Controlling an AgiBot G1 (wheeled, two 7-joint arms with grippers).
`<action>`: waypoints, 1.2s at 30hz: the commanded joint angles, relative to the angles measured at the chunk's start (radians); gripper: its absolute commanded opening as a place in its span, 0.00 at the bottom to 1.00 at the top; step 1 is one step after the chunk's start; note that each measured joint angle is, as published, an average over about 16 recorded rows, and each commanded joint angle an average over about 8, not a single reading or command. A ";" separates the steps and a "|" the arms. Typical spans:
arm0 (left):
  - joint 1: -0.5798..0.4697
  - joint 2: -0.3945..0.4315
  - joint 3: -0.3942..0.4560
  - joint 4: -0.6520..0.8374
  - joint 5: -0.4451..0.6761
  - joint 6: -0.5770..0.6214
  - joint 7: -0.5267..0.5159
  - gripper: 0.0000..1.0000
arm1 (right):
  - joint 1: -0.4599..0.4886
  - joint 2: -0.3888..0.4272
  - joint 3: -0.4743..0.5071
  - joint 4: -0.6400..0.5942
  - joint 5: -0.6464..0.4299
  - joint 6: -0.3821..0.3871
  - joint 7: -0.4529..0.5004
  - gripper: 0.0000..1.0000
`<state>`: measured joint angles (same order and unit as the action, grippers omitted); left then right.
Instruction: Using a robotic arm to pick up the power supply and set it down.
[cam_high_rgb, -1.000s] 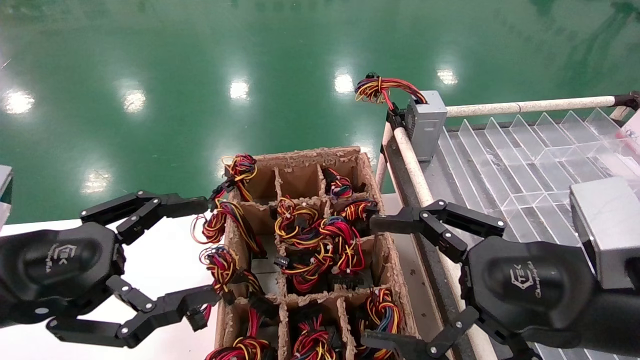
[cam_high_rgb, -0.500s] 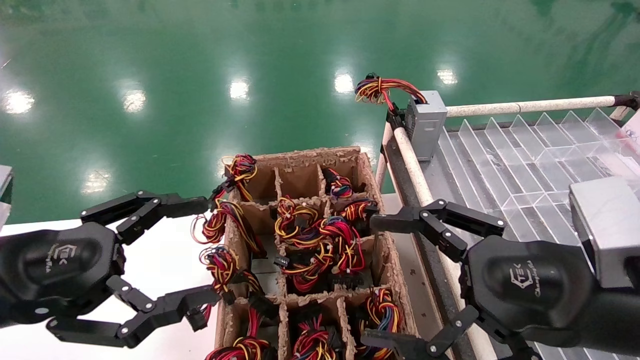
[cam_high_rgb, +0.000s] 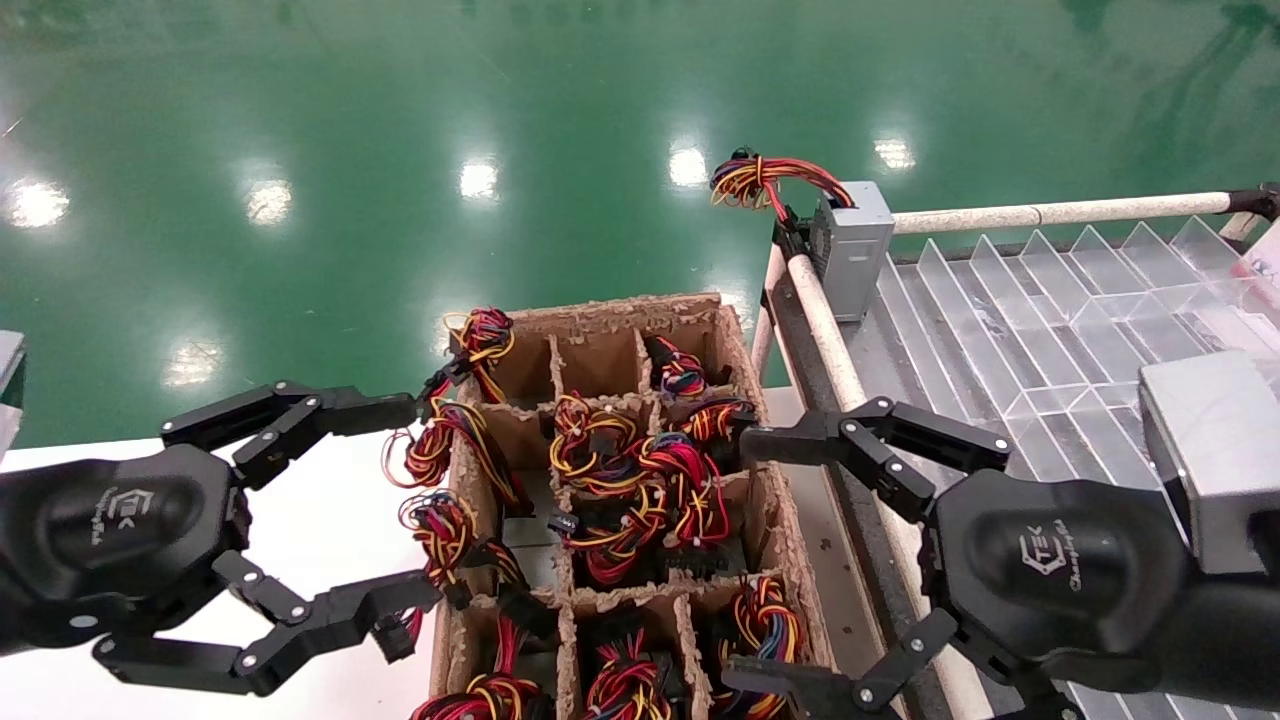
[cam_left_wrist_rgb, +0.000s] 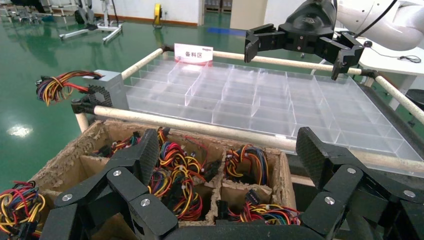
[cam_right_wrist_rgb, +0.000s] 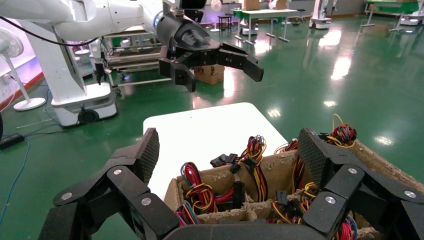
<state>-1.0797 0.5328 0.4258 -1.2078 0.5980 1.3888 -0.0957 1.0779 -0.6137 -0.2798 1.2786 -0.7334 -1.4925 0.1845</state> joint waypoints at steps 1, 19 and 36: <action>0.000 0.000 0.000 0.000 0.000 0.000 0.000 1.00 | 0.000 0.000 0.000 0.000 0.000 0.000 0.000 1.00; 0.000 0.000 0.000 0.000 0.000 0.000 0.000 1.00 | 0.000 0.000 0.000 0.000 0.000 0.000 0.000 1.00; 0.000 0.000 0.000 0.000 0.000 0.000 0.000 1.00 | 0.000 0.000 0.000 0.000 0.000 0.000 0.000 1.00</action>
<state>-1.0797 0.5328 0.4258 -1.2078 0.5980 1.3888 -0.0957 1.0781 -0.6137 -0.2798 1.2784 -0.7335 -1.4924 0.1845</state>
